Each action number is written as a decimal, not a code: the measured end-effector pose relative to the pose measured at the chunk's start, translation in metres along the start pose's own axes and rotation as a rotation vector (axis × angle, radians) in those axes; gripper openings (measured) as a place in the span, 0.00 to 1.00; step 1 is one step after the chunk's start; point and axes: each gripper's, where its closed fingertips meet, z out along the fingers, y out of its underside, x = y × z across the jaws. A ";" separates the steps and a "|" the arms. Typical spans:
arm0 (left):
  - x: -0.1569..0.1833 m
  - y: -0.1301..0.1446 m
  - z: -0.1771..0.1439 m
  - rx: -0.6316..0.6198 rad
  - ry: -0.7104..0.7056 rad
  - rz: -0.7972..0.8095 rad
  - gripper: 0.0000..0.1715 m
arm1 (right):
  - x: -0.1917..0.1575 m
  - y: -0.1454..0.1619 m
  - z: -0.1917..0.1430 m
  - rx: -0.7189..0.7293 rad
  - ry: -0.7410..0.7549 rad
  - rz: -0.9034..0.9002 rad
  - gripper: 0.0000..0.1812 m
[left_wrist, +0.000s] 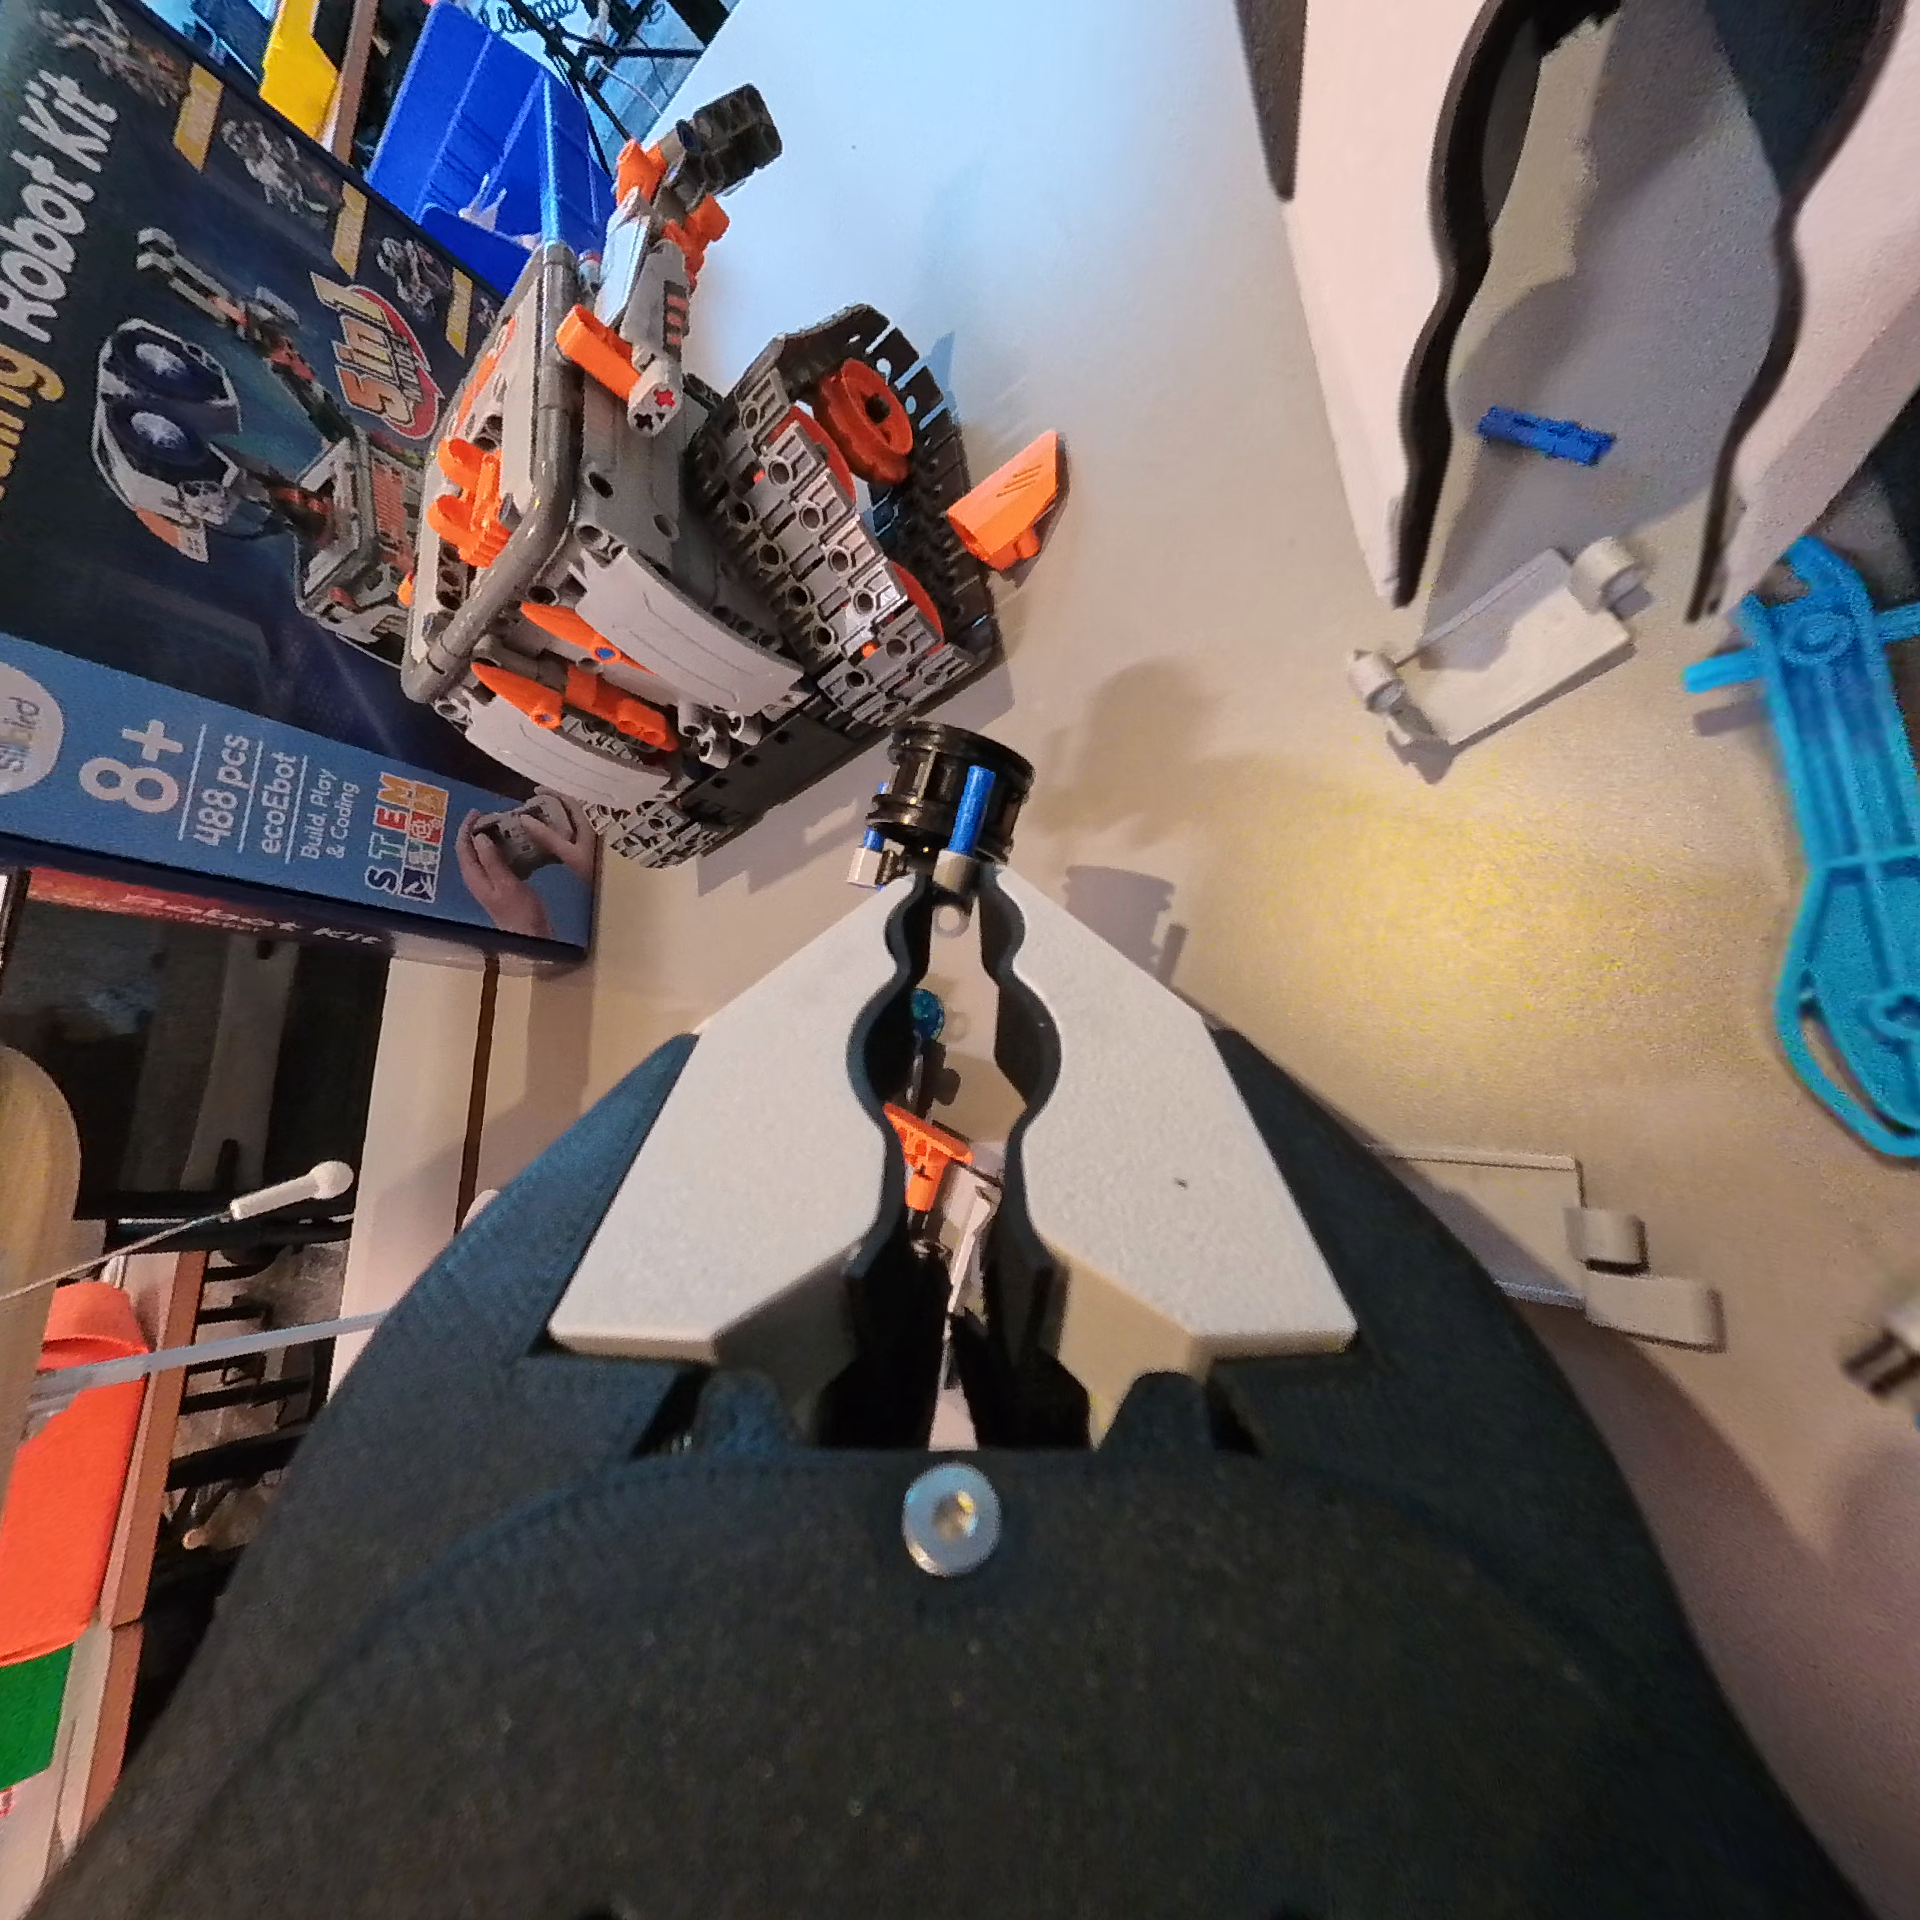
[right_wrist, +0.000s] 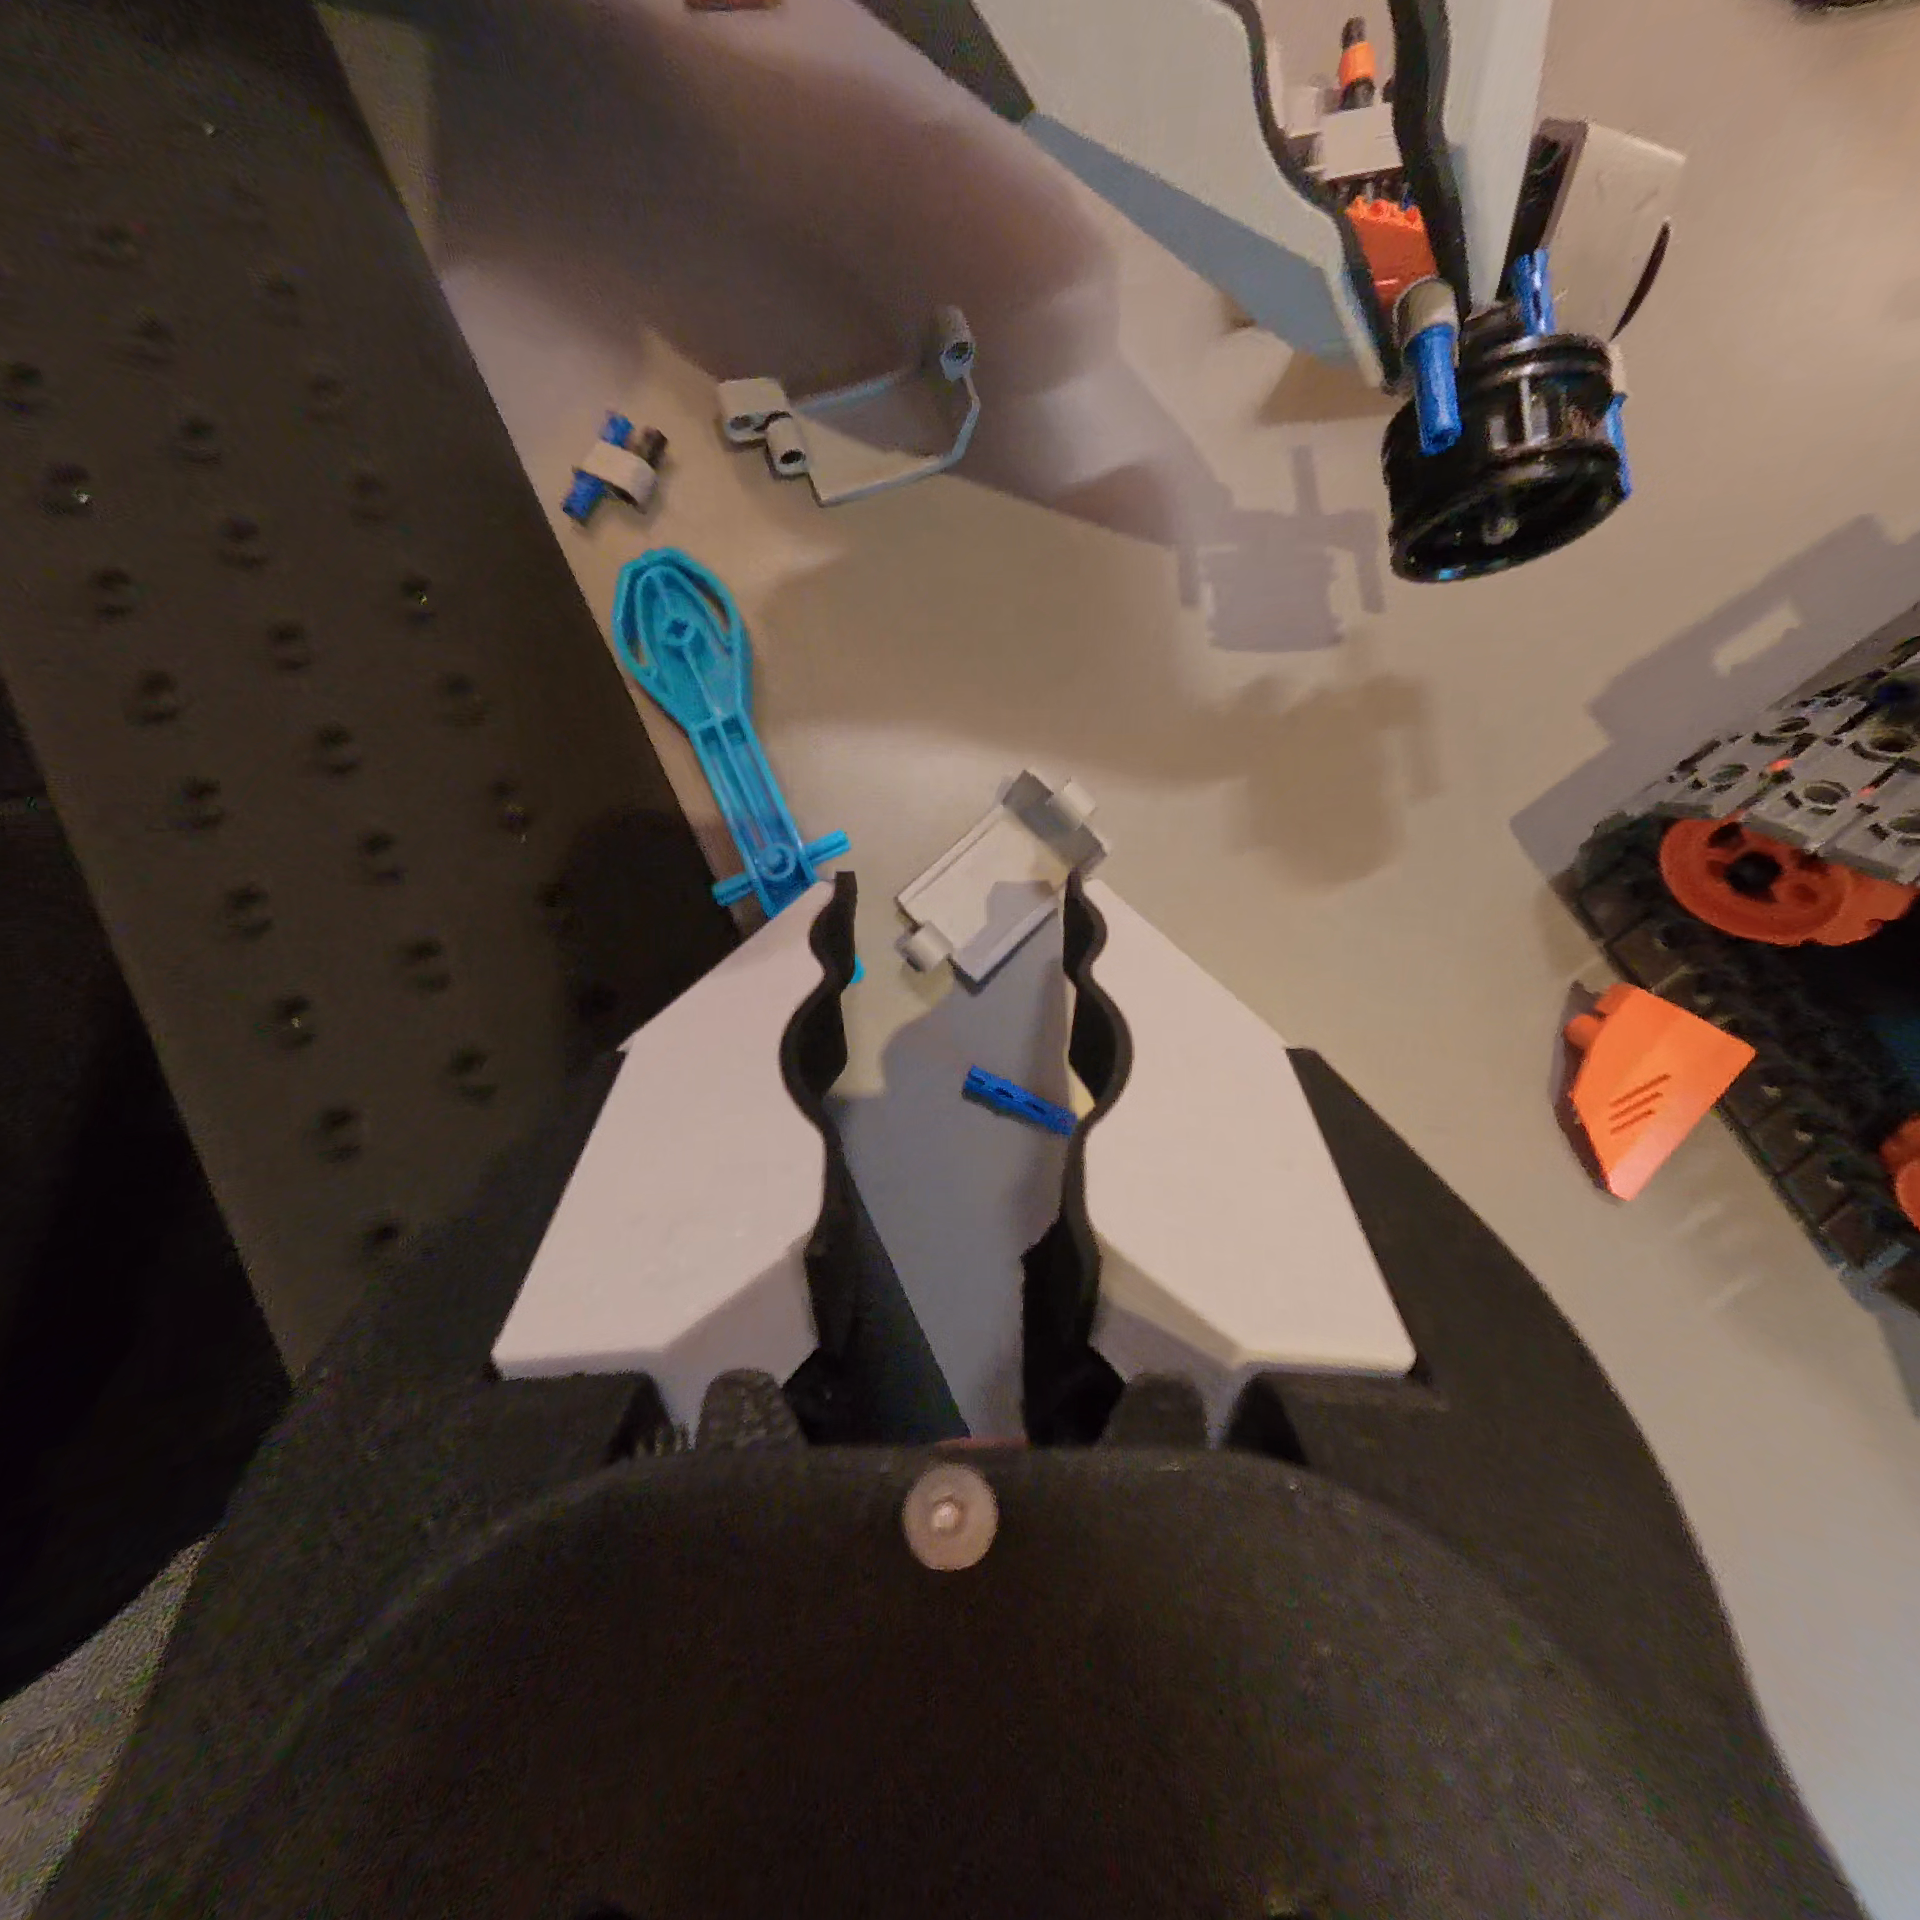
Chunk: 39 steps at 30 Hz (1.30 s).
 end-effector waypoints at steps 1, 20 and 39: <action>-0.001 0.000 0.000 0.001 -0.002 -0.001 0.04 | 0.002 0.000 0.003 -0.016 0.017 0.011 0.21; -0.001 0.000 -0.001 0.005 -0.008 0.000 0.04 | 0.020 -0.014 0.032 -0.016 0.000 0.034 0.08; -0.002 -0.002 -0.001 0.015 -0.014 0.003 0.04 | 0.005 -0.010 0.021 0.033 0.021 -0.059 0.00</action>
